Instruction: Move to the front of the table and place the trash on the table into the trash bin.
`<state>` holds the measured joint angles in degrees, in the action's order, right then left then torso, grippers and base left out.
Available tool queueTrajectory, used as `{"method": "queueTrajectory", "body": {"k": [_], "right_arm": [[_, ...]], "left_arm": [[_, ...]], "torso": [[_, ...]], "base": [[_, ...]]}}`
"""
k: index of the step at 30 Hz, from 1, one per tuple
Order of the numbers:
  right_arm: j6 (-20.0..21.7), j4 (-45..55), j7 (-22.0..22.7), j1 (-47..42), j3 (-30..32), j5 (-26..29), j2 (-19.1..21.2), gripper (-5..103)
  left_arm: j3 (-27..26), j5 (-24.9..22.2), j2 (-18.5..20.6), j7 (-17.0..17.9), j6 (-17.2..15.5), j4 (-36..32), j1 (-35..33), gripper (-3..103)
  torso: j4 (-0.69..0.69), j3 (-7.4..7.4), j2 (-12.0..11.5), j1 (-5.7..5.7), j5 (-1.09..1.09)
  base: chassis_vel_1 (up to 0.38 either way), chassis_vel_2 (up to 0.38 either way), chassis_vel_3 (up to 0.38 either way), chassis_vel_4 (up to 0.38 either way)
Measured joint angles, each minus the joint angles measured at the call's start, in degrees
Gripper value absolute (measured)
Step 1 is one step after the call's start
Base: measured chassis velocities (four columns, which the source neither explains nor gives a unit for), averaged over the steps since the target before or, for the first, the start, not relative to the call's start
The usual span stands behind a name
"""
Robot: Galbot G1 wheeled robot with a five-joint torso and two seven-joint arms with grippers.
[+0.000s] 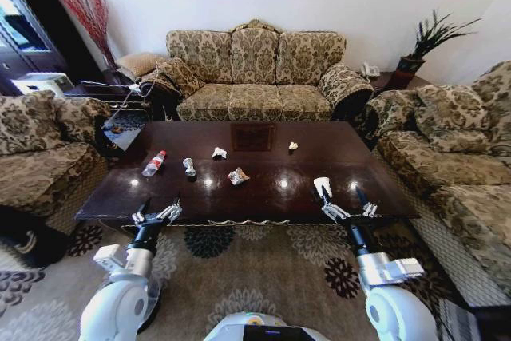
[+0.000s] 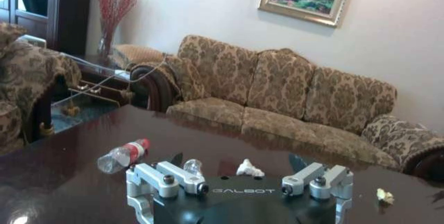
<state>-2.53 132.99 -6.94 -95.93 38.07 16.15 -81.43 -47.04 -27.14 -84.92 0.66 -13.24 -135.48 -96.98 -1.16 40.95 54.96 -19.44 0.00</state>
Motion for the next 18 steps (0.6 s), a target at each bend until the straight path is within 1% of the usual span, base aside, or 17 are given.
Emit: {"method": "queueTrajectory", "body": {"k": [3,4,6,9,10,11,12,14,18], "right_arm": [[-0.24,-0.20,0.04,-0.02,0.18,0.11,0.37,100],[-0.32,-0.28,0.55,0.10,0.15,0.42,0.48,100],[-0.33,-0.28,0.77,0.15,0.12,0.53,0.48,100],[-0.33,-0.29,1.02,0.19,-0.04,0.64,0.36,100],[-0.33,-0.28,1.00,0.16,-0.12,0.62,0.32,100],[-0.35,-0.27,0.74,0.15,-0.18,0.51,0.28,100],[-0.35,-0.27,0.74,0.15,-0.18,0.51,0.28,100],[-0.81,-0.27,0.45,0.15,-0.26,0.35,0.19,100],[-1.39,-0.28,0.13,-0.22,-0.26,0.22,-0.02,100]], "left_arm": [[-0.03,0.07,-0.03,-0.04,0.16,0.02,0.00,100],[-0.05,0.09,-0.06,0.12,0.62,0.23,0.01,103],[-0.04,0.09,-0.09,0.21,0.67,0.24,0.01,103],[-0.09,0.09,-0.19,0.35,0.67,0.11,0.01,100],[-0.12,0.09,-0.20,0.36,0.66,0.00,0.00,99],[-0.15,0.09,-0.22,0.41,0.52,-0.29,-0.02,96],[-0.15,0.09,-0.22,0.41,0.52,-0.29,-0.02,96],[-0.16,0.07,-0.47,0.55,0.37,-0.79,-0.11,100],[0.06,0.05,-0.91,0.58,0.23,-1.32,-0.25,100]], "torso": [[0.00,-0.01,0.00,0.02,0.00],[0.00,-0.01,0.00,0.02,0.01],[0.00,-0.01,0.00,0.02,0.01],[0.00,0.00,0.00,0.02,0.01],[0.00,0.00,0.00,0.02,0.01],[0.00,0.00,0.00,0.01,0.01],[0.00,0.00,0.00,0.01,0.01],[0.00,0.00,0.00,0.01,0.00],[0.00,0.00,0.00,0.01,0.01]], "base": [[0.034,0.015,-0.039,-0.009],[0.064,0.057,-0.073,-0.039],[0.081,0.057,-0.073,-0.058],[0.136,0.100,-0.116,-0.093],[0.176,0.149,-0.138,-0.161],[0.226,0.196,-0.172,-0.220],[0.226,0.196,-0.172,-0.220],[0.242,0.236,-0.213,-0.220],[0.276,0.251,-0.268,-0.266]]}}
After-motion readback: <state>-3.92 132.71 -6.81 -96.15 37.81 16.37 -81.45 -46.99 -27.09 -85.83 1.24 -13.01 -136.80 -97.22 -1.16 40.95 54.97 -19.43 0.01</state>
